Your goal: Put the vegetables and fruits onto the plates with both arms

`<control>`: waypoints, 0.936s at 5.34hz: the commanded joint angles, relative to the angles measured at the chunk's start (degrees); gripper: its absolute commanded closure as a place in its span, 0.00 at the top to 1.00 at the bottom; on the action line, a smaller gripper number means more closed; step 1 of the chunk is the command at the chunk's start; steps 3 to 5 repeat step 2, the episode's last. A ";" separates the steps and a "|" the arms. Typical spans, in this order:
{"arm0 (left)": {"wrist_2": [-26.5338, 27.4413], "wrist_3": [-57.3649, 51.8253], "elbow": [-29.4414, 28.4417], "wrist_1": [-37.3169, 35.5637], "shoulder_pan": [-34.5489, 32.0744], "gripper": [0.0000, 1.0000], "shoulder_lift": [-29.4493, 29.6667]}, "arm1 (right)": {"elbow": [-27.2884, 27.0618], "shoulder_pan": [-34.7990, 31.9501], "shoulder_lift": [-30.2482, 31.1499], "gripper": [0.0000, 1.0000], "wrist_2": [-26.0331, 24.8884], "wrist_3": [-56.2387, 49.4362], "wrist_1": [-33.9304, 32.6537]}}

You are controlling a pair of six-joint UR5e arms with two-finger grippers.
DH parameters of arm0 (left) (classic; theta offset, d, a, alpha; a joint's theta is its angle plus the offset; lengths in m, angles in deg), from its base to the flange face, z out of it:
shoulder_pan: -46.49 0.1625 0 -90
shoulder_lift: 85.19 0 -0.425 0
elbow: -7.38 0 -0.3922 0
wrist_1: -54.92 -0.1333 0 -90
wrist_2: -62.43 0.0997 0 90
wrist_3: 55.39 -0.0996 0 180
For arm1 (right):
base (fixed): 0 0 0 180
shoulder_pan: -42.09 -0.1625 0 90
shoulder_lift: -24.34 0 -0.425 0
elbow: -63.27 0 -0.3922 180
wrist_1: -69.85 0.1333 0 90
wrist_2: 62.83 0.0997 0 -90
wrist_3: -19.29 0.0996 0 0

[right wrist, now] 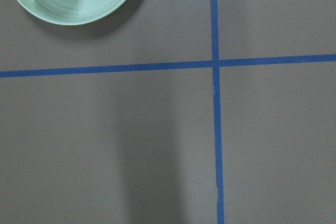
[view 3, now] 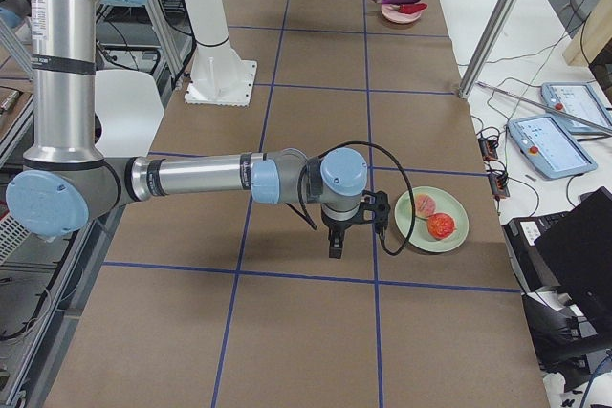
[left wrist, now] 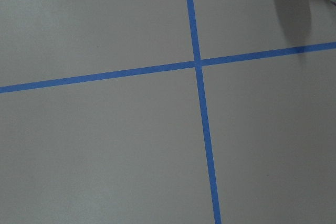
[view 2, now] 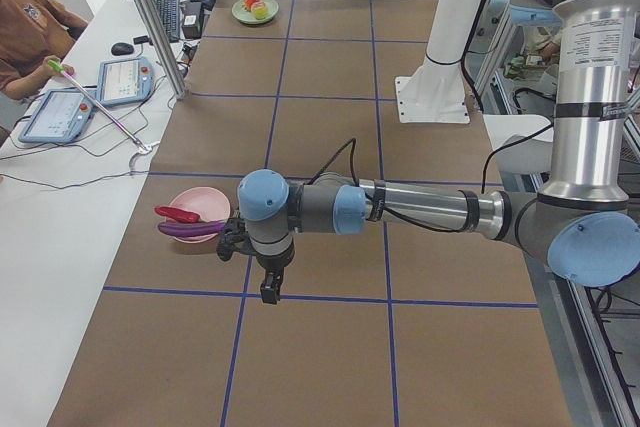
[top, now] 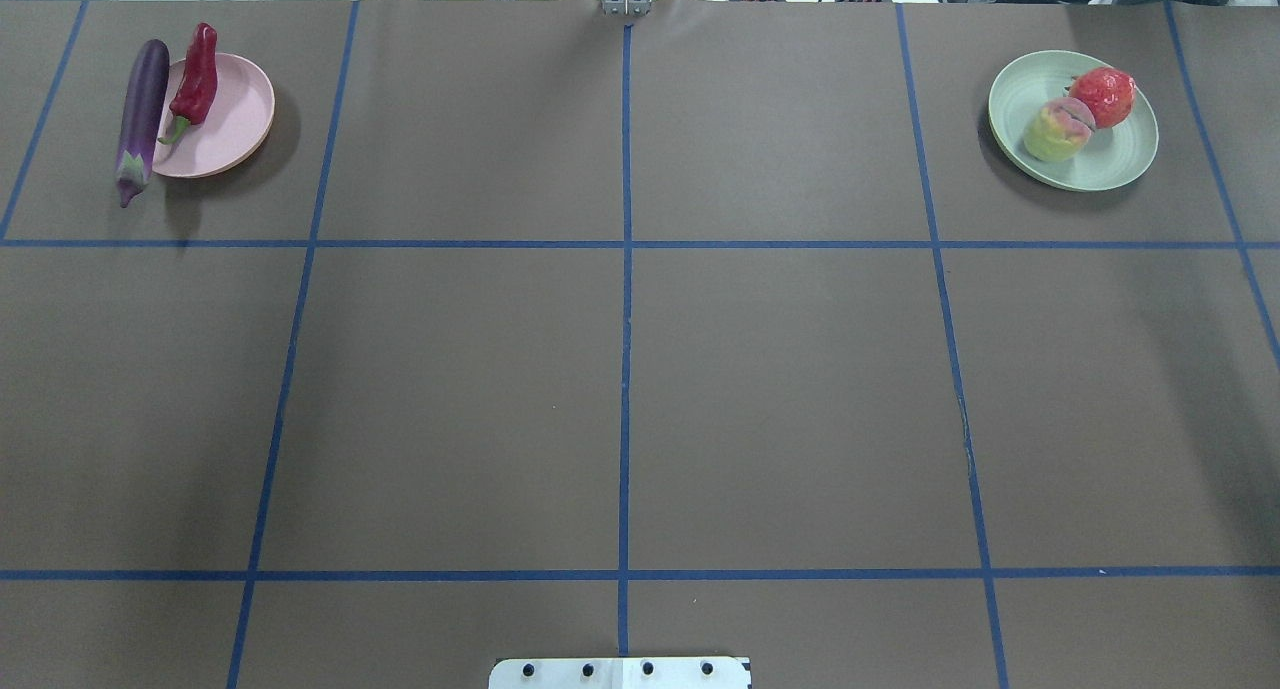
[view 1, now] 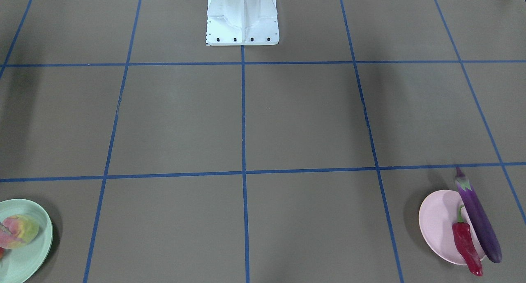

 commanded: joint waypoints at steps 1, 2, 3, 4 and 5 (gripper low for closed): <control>0.00 -0.07 -0.04 0.18 0.06 1.00 -0.01 | 0.02 0.00 0.10 1.00 -0.01 -0.07 0.00; -0.26 -0.07 -0.04 0.18 -0.03 1.00 -0.01 | 0.02 0.09 0.10 1.00 -0.01 -0.07 0.00; -0.26 -0.07 -0.04 0.18 -0.03 1.00 -0.01 | 0.02 0.09 0.10 1.00 -0.01 -0.07 0.00; -0.26 -0.07 -0.04 0.18 -0.03 1.00 -0.01 | 0.02 0.09 0.10 1.00 -0.01 -0.07 0.00; -0.26 -0.07 -0.04 0.18 -0.03 1.00 -0.01 | 0.02 0.09 0.10 1.00 -0.01 -0.07 0.00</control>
